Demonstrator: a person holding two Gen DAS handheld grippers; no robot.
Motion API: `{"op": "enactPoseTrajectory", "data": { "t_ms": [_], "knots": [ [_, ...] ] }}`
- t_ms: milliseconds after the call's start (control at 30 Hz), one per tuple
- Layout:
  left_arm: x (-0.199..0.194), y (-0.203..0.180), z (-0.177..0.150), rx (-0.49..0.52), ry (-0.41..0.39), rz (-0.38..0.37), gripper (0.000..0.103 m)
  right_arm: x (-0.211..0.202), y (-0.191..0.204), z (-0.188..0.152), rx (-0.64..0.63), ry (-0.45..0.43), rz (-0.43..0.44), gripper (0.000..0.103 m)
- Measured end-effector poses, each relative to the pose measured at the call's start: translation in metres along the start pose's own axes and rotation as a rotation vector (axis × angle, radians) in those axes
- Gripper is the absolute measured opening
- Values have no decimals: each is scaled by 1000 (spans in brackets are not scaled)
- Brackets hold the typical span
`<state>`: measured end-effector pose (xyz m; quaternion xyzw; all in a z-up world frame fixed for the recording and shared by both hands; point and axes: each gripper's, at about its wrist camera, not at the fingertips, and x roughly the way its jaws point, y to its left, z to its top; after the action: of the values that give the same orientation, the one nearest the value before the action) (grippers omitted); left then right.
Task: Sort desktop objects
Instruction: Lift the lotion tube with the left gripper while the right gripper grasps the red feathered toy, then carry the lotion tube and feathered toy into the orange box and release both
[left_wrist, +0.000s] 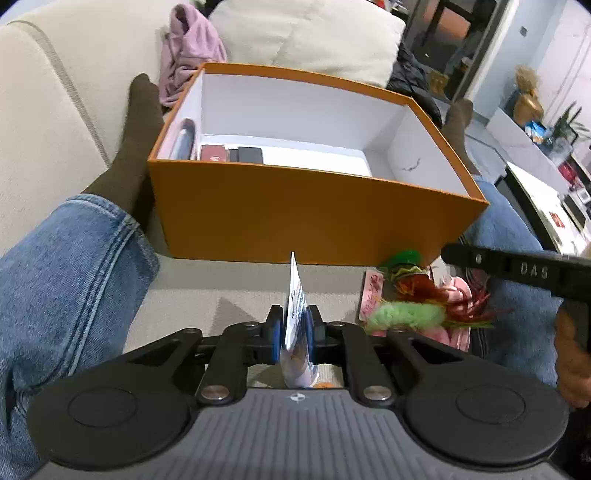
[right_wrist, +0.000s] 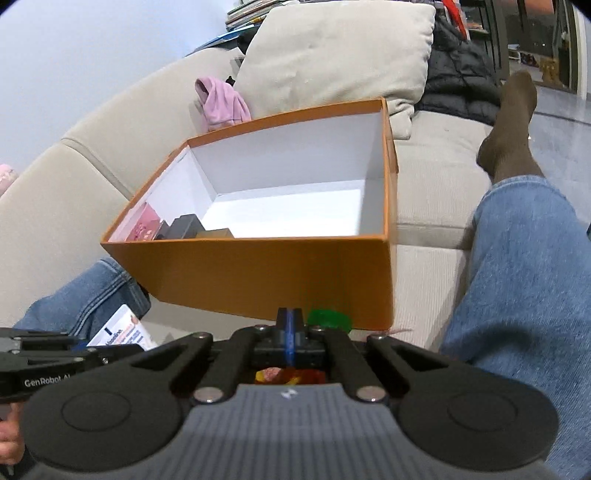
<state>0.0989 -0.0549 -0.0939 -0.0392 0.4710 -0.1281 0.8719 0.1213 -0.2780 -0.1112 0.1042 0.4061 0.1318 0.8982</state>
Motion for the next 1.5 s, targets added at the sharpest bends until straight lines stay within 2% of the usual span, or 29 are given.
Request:
{"op": "enactPoseTrajectory", "data": {
  "t_ms": [133, 267, 367, 400, 467, 533, 733, 867, 1200, 1333, 1500],
  "knots": [
    [-6, 5, -1, -28, -29, -7, 13, 13, -3, -11, 2, 82, -12, 19],
    [-20, 3, 4, -24, -84, -11, 12, 34, -10, -24, 19, 159, -14, 22],
    [-28, 1, 11, -20, -105, -14, 12, 50, -12, -28, 29, 207, -16, 22],
    [-30, 1, 12, -20, -110, -13, 12, 51, -13, -29, 29, 205, -19, 16],
    [-34, 2, 15, -23, -121, -9, 12, 46, -14, -29, 36, 188, -6, 6],
    [-37, 2, 18, -27, -131, -11, 12, 35, -15, -26, 52, 151, 14, 1],
    [-50, -3, 34, -16, -170, -49, 12, -1, -15, -4, 66, 19, 61, 0],
    [-60, -10, 51, 5, -208, -76, 12, -20, -15, 17, 103, -37, 146, 0],
    [-62, -22, 101, 27, -291, -107, 12, -51, 9, 77, 45, -198, 249, 0],
    [-41, -30, 113, 44, -268, -111, 12, -49, 10, 91, 44, -246, 249, 0],
    [0, -33, 114, 57, -184, -80, 12, -21, 3, 92, 67, -211, 238, 0]
  ]
}}
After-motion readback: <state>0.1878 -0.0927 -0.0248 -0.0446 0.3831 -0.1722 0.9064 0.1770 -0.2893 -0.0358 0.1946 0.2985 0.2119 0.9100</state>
